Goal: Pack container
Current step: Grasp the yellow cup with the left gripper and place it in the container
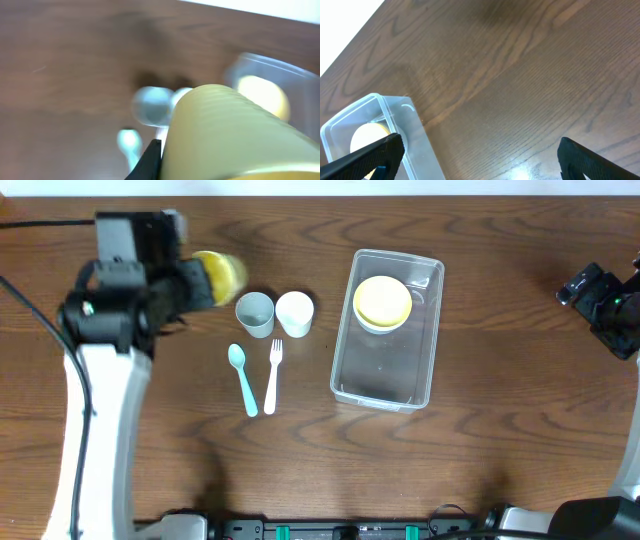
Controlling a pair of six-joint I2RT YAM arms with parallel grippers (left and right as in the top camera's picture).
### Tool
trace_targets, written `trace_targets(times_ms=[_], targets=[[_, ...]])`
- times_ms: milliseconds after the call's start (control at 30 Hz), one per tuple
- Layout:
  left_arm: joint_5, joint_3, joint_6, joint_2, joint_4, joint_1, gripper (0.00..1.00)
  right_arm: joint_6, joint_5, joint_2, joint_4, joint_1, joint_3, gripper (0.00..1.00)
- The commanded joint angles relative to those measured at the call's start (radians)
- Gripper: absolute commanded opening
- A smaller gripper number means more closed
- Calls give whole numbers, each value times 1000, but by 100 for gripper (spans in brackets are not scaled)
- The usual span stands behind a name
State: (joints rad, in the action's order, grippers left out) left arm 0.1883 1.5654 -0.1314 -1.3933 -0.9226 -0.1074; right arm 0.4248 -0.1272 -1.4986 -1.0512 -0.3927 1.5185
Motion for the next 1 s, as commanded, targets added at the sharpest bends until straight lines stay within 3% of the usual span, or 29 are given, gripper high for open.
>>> trace_targets(times_ms=[0,133,300,567,833,967], targets=[[55,-6,3,-18,-8,-158,6,-3,0,5,0,-6,3,99],[-75,-6,7,-92,43,-365,6,-3,0,5,0,-6,3,99],[-188,-6,45,-267,115,-511,6,-3,0,5,0,-6,3,99],[-183,-6,44,-562,192,-526,6,-3,0,5,0,-6,3,99],[-151,-6,43,-636,195,-527,7,-3,0,5,0,-6,3,99],[-150,-3,40,-624,181,-528,26,-3,0,5,0,-6,3,99]])
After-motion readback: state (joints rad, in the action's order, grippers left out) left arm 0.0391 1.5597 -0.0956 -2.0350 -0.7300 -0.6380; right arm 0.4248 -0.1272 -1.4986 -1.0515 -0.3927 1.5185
